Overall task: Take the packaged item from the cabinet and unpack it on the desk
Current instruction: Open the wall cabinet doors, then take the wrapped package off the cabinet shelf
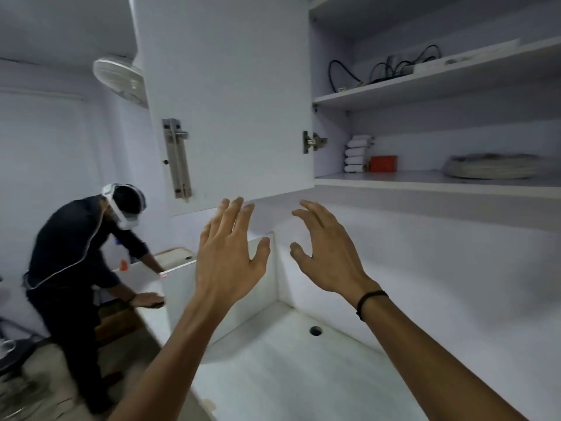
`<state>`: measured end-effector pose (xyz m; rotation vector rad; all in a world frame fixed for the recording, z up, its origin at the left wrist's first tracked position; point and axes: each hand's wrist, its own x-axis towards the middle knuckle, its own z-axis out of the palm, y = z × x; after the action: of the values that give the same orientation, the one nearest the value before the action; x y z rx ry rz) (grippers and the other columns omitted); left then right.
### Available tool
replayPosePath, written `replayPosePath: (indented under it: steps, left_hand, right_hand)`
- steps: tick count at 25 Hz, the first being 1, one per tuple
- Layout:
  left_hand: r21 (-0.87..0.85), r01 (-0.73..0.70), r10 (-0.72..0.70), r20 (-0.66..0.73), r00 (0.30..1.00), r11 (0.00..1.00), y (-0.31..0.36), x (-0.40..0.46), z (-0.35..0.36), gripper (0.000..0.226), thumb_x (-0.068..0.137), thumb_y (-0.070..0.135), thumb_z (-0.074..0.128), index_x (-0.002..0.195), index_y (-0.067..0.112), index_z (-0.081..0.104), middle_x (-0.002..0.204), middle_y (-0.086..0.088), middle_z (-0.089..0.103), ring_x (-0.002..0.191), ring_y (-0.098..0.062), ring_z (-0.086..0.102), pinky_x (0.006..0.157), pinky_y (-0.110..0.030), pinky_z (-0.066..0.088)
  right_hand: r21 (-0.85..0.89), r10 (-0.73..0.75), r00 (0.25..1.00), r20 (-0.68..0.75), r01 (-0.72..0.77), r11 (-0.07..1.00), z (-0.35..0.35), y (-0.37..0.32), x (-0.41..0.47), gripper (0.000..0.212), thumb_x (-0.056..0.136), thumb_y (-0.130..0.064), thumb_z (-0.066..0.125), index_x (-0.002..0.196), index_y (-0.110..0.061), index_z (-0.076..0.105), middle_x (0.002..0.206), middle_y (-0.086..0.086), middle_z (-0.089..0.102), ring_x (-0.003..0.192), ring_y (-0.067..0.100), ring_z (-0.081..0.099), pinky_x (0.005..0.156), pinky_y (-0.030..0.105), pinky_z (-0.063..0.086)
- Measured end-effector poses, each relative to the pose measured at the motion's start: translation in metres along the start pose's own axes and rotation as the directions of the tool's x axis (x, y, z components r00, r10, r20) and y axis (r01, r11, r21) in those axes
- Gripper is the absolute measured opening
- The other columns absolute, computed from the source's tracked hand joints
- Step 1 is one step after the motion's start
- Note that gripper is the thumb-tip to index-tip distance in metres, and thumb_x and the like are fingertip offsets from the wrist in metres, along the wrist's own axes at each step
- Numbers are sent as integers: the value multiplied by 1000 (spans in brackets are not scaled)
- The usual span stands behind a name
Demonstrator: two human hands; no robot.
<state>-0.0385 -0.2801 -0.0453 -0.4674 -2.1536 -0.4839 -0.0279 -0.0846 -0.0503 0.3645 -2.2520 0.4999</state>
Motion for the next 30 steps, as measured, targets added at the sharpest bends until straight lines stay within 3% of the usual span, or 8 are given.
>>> replayPosePath:
  steps: [8,13,17,21,24,26,28,30]
  left_hand:
    - [-507,-184,279,117,953,842,128,34,70,66,95,46,59,154,24,36,165,2,30,152,-17,24,119,-38,24]
    - [-640,-353,505,64,861,683,213,113,117,70,92,39,65,153,19,37,163,-3,35,146,-24,37,115,-43,39]
    - [-669,-406,582,48,812,622,259,169,157,63,95,18,61,153,20,37,159,-3,41,139,-26,47,107,-46,49]
    - [-720,-388,632,91,770,576,287,203,190,59,93,14,64,149,21,47,153,-5,49,136,-26,49,107,-37,43]
    - [-725,-386,645,105,757,570,297,217,206,30,94,17,62,122,18,73,129,-9,70,113,-29,65,92,-31,51]
    - [-770,-360,596,33,802,527,299,214,207,24,95,15,57,103,17,80,110,-10,77,97,-29,70,85,-37,59]
    - [-796,-397,538,-107,836,457,295,204,198,24,98,18,55,104,21,78,103,-6,77,93,-23,66,79,-37,59]
    - [-793,-457,488,-236,840,403,282,193,176,23,97,22,59,112,29,76,106,-3,74,97,-16,53,78,-26,47]
  right_hand:
    - [-220,262,939,-223,-310,925,-133,110,-48,58,91,-27,64,145,-15,45,152,3,48,135,23,47,108,32,36]
    - [-418,323,862,-390,-478,773,-203,164,-40,55,85,-26,67,136,-12,50,144,7,50,127,29,49,100,41,43]
    - [-473,370,838,-402,-535,699,-236,194,-22,45,90,-19,62,133,-17,53,138,3,55,125,28,51,92,30,40]
    - [-495,445,821,-358,-570,655,-236,214,2,49,92,-17,57,140,-24,50,145,0,51,127,28,50,99,37,45]
    - [-509,481,803,-352,-596,621,-228,218,6,50,94,-24,57,143,-29,48,147,-3,50,132,26,46,103,43,46]
    - [-483,467,808,-359,-589,648,-227,214,5,62,89,-38,66,147,-31,43,151,-5,47,140,23,40,111,47,41]
    - [-501,416,830,-372,-556,663,-228,203,3,82,77,-50,77,148,-30,41,154,-5,45,146,23,33,118,48,32]
    - [-572,272,850,-451,-510,642,-232,192,4,67,74,-42,82,135,-29,57,144,-4,58,142,23,43,119,55,27]
